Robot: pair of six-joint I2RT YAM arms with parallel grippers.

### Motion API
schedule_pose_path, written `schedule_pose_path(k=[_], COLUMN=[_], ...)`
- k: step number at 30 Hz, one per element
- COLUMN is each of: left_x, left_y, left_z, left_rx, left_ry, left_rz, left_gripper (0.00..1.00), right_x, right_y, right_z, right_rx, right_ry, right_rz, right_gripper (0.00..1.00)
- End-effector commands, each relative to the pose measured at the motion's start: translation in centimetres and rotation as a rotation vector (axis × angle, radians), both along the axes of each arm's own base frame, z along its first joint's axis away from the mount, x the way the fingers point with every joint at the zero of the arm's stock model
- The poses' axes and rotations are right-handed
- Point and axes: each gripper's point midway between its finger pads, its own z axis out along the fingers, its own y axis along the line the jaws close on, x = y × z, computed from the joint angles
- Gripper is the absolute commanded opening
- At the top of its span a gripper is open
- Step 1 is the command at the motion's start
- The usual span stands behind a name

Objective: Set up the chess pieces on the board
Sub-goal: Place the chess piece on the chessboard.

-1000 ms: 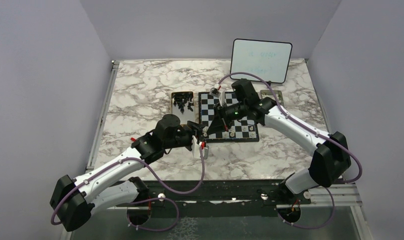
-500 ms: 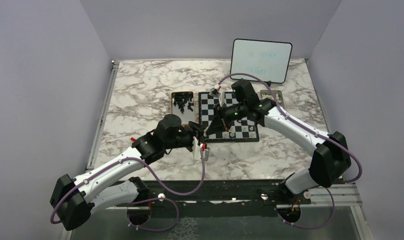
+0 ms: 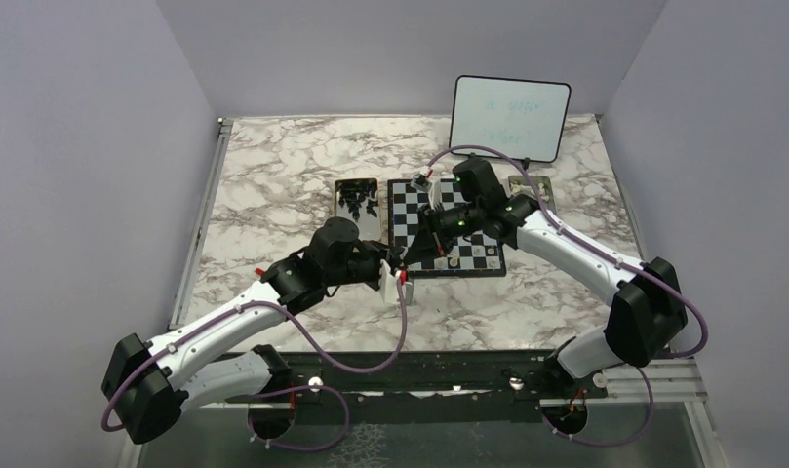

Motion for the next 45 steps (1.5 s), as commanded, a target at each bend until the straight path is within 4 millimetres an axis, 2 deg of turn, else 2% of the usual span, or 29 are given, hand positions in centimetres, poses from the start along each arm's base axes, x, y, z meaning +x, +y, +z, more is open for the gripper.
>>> schedule_pose_path(k=[1, 8, 12, 18, 23, 26, 30, 34, 37, 41, 45], left_x=[1.0, 1.5, 1.6, 2.0, 2.4, 2.2, 2.2, 2.1, 1.9, 1.8, 2.1], left_y=[-0.2, -0.6, -1.2, -1.8, -2.2, -2.6, -2.6, -2.5, -2.4, -2.2, -1.5], left_z=[1.5, 2.8, 3.5, 3.9, 4.0, 3.8, 3.4, 2.7, 2.1, 1.9, 1.8], left_rx=[-0.043, -0.146, -0.238, -0.327, -0.373, -0.376, -0.382, -0.387, -0.381, -0.381, -0.369], left_ry=[0.078, 0.234, 0.345, 0.470, 0.542, 0.577, 0.607, 0.621, 0.635, 0.636, 0.603], left_rz=[0.109, 0.225, 0.289, 0.375, 0.420, 0.422, 0.439, 0.443, 0.448, 0.455, 0.485], left_gripper=[0.16, 0.15, 0.12, 0.10, 0.10, 0.10, 0.11, 0.21, 0.36, 0.55, 0.64], right_x=[0.6, 1.6, 1.8, 2.3, 2.5, 2.6, 3.3, 4.4, 5.0, 5.8, 6.2], right_y=[0.1, -0.2, -0.4, -1.6, -1.8, -1.9, -2.1, -3.1, -3.9, -5.7, -8.3], right_z=[1.9, 3.1, 3.9, 3.4, 3.1, 2.8, 3.3, 3.6, 3.4, 2.0, 1.3], right_rx=[0.036, 0.084, 0.135, 0.135, 0.145, 0.138, 0.151, 0.137, 0.093, -0.063, -0.211], right_ry=[-0.068, -0.102, -0.112, -0.132, -0.132, -0.131, -0.156, -0.200, -0.240, -0.279, -0.323], right_rz=[-0.062, -0.193, -0.260, -0.365, -0.393, -0.410, -0.453, -0.535, -0.568, -0.609, -0.654], right_gripper=[0.09, 0.17, 0.18, 0.22, 0.22, 0.16, 0.08, 0.03, 0.01, 0.01, 0.01])
